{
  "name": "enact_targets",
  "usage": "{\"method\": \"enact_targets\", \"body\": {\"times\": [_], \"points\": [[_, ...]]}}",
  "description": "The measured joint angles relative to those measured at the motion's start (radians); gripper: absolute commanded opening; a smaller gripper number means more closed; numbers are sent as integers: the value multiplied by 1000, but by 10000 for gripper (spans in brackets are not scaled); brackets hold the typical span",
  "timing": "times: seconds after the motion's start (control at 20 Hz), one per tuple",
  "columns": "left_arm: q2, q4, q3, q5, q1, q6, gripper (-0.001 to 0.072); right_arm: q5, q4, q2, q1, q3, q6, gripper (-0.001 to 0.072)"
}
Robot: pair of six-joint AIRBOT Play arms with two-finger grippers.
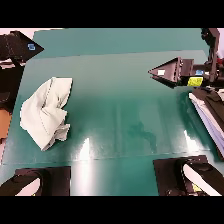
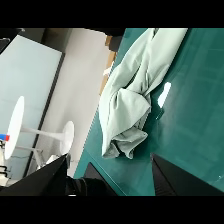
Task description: Fold the shirts.
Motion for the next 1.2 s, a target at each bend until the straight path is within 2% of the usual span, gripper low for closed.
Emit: {"method": "enact_targets", "body": {"times": [0.7,1.05,1.2], "points": [[0,0,0,19,0,11,675,-56,-6,-5,0,0,4,585],[0,-1,0,398,0,55,675,-22,-10,54,0,0,22,585],[0,-1,0,508,0,58,675,-63,-12,90,0,0,21,585]]}}
